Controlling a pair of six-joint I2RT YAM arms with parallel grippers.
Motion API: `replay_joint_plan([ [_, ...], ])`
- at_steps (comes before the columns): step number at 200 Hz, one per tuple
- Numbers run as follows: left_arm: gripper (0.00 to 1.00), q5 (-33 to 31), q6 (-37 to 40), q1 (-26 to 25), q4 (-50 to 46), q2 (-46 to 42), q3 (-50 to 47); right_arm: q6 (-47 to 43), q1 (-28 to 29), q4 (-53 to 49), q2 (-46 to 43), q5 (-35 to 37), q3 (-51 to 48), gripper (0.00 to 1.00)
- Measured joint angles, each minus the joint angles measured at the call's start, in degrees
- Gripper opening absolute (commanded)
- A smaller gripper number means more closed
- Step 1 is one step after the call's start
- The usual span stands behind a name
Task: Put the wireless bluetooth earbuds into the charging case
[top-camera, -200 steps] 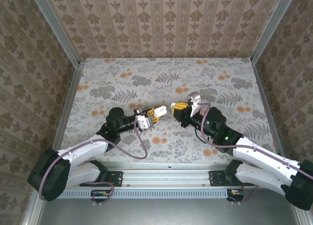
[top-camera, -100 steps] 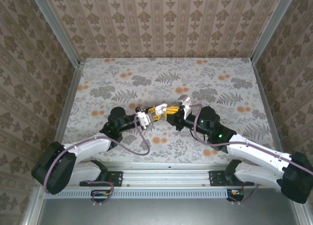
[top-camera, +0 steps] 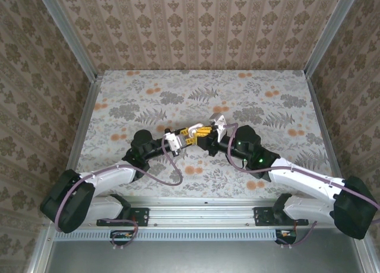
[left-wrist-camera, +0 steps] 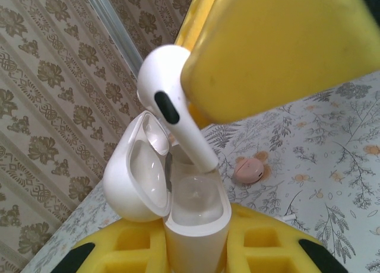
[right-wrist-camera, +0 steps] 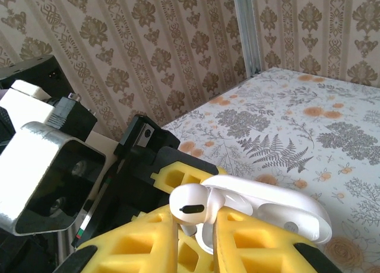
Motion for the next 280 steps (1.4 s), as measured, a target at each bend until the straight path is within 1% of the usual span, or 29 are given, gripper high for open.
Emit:
replay_joint_plan([
  [161,0.04,0.46,-3.39,0.07,3.08,0.96,0.02,-0.02,0.00,0.66,1.33,0.31,0.04,0.18],
  [228,0.04,0.68,-4.61,0.07,3.52,0.96,0.20,-1.27,0.00,0.70,1.38,2.40,0.04,0.17],
  [280,0.04,0.68,-4.92,0.11,3.69,0.96,0.46,-1.31,0.00,0.70,1.55,2.64,0.04,0.18],
])
